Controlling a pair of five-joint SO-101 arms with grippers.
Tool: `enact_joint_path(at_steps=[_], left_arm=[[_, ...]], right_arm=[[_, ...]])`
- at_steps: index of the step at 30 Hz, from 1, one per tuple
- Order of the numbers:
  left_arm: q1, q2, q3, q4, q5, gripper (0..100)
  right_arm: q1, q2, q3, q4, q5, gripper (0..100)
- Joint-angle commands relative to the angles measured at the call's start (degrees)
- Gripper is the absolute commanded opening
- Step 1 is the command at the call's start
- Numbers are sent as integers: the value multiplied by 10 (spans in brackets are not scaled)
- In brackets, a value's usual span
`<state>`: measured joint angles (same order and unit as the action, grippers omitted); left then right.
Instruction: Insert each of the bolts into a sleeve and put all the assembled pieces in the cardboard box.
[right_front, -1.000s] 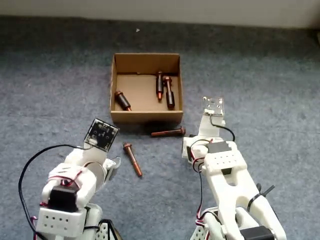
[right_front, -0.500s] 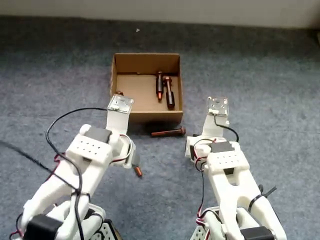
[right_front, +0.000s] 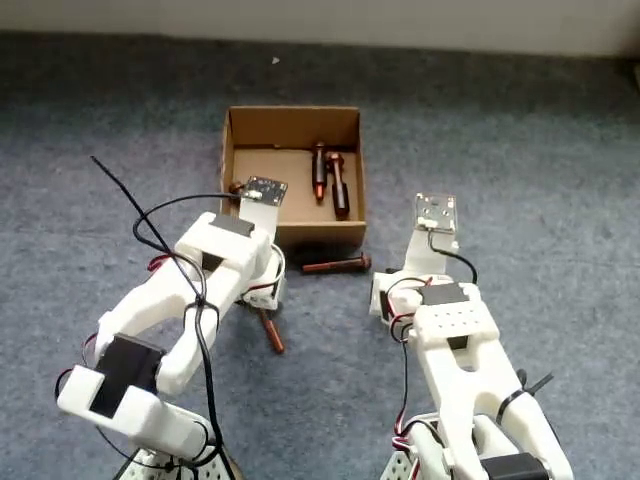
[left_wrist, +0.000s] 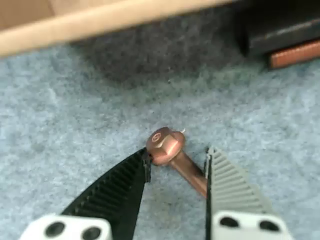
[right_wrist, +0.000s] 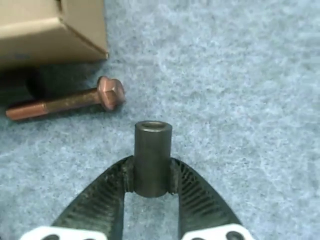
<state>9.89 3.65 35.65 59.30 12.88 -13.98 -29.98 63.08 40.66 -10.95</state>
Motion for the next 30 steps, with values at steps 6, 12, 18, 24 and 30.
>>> enact_joint_path(at_steps=[6, 12, 18, 24, 30], left_arm=[[-1, 37, -56, 23, 1, 44], [-7, 36, -60, 25, -7, 46], [-2, 35, -74, 73, -66, 120], [-7, -80, -43, 75, -91, 23], [-7, -314, 88, 44, -101, 5]], right_arm=[[3, -22, 13, -11, -4, 5], [3, -22, 13, -11, -4, 5], [3, -22, 13, -11, -4, 5], [-16, -26, 13, -8, -4, 5], [-80, -27, 8, 60, -4, 5]])
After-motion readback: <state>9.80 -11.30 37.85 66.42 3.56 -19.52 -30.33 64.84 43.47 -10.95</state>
